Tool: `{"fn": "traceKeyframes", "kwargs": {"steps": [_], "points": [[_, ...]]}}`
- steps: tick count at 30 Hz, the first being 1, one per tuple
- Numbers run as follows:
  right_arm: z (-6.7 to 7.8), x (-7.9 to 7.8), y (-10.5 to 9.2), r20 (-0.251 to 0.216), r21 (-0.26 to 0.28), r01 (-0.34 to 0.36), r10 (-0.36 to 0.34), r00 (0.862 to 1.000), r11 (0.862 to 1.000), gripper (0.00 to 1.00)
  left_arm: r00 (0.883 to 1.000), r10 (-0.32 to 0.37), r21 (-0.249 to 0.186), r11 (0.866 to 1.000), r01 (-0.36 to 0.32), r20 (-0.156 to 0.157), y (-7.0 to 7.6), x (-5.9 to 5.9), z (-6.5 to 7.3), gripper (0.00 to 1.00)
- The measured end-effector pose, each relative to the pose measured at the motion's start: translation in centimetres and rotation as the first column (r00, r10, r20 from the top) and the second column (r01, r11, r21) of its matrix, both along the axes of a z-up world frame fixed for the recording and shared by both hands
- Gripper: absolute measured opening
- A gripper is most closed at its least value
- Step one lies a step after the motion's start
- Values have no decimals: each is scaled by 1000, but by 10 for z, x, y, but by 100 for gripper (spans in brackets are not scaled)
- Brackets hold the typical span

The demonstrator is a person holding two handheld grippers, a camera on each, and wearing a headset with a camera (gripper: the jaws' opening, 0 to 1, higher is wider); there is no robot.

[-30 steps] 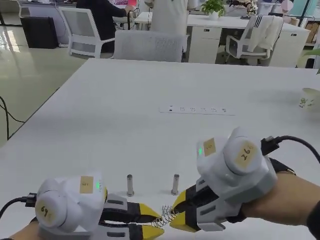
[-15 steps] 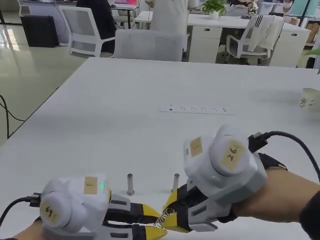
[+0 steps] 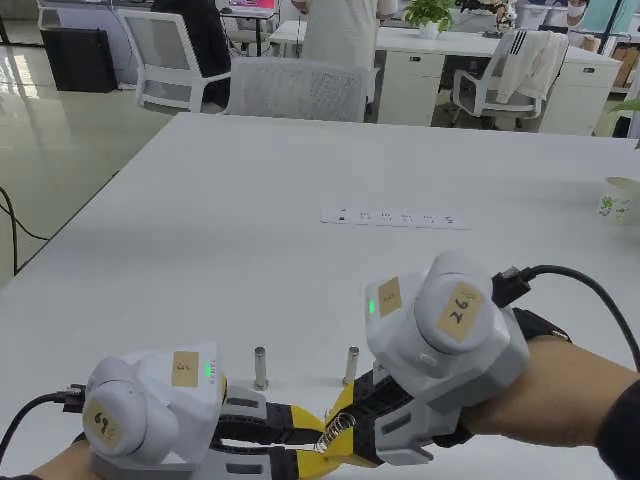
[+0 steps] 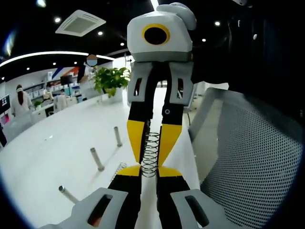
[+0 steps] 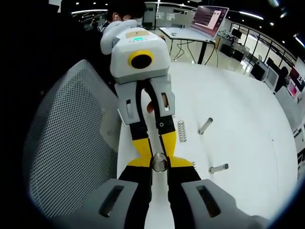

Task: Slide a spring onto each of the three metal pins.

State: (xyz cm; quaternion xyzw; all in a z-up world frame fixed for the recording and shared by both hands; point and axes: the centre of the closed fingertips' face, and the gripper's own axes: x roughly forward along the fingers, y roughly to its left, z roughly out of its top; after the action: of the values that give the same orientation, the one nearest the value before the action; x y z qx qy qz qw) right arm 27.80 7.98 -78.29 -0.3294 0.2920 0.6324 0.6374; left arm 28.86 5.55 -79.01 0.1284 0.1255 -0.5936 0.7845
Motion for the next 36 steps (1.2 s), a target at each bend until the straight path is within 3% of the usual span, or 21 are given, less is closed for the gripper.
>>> {"fn": "traceKeyframes", "kwargs": {"steps": [8, 16, 28, 36], "points": [[0, 3, -3, 9, -7, 14, -14, 1000, 1000, 8, 1000, 21, -11, 1000, -21, -16, 2, 2, 1, 11], [0, 5, -8, 9, -11, 28, -28, 1000, 1000, 8, 996, 72, -26, 997, -73, -44, 9, 7, 0, 26], [-4, 10, -17, 11, -30, 50, -50, 999, 998, 8, 981, 169, -20, 985, -172, -100, 26, 12, -8, 58], [-4, 12, -22, 11, -32, 62, -62, 998, 998, 8, 974, 198, -27, 979, -202, -108, 33, 13, -9, 64]]}}
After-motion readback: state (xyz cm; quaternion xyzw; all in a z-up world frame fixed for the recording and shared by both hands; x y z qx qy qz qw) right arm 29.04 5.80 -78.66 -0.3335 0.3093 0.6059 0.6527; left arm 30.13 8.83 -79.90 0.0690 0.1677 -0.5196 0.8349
